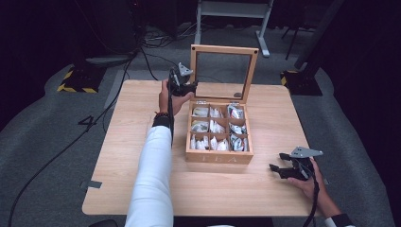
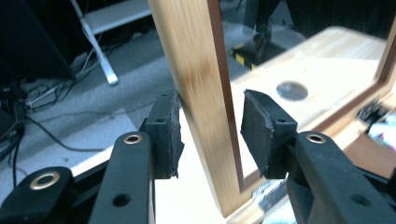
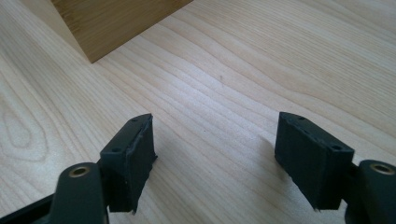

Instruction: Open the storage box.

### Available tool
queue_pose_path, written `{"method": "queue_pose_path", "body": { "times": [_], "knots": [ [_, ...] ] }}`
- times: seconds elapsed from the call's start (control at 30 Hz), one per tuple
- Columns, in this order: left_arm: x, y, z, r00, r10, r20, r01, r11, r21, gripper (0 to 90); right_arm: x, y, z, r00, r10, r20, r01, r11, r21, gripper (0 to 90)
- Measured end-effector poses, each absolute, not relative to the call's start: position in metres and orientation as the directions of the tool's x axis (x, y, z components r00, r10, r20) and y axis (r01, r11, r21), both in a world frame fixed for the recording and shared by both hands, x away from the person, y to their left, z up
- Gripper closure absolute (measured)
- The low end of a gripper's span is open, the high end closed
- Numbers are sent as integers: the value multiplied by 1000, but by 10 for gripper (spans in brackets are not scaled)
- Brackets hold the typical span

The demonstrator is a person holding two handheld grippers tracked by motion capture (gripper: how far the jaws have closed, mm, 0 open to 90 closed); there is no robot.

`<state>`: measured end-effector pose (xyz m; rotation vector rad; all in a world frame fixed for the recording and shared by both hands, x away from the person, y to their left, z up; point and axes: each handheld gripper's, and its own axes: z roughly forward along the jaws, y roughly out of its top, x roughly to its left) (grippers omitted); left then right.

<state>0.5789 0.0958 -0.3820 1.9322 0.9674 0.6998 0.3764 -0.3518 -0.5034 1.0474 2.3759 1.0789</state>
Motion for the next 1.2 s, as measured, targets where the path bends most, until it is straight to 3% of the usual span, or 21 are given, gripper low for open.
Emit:
{"method": "queue_pose_path", "body": {
  "times": [0.33,0.67,0.9,1.2],
  "knots": [
    [574,99,-414,583,805,106,404,-401,822,585,377,-352,-503,-676,737,4,488,444,751,287],
    [560,104,-425,620,778,97,410,-427,806,529,376,-352,-503,-679,735,1,486,448,750,284],
    [537,118,-410,649,746,151,405,-507,761,321,376,-352,-503,-681,733,-1,484,451,750,280],
    [499,140,-395,674,717,177,392,-551,737,229,376,-352,-504,-671,741,-7,488,449,748,254]
  ]
}}
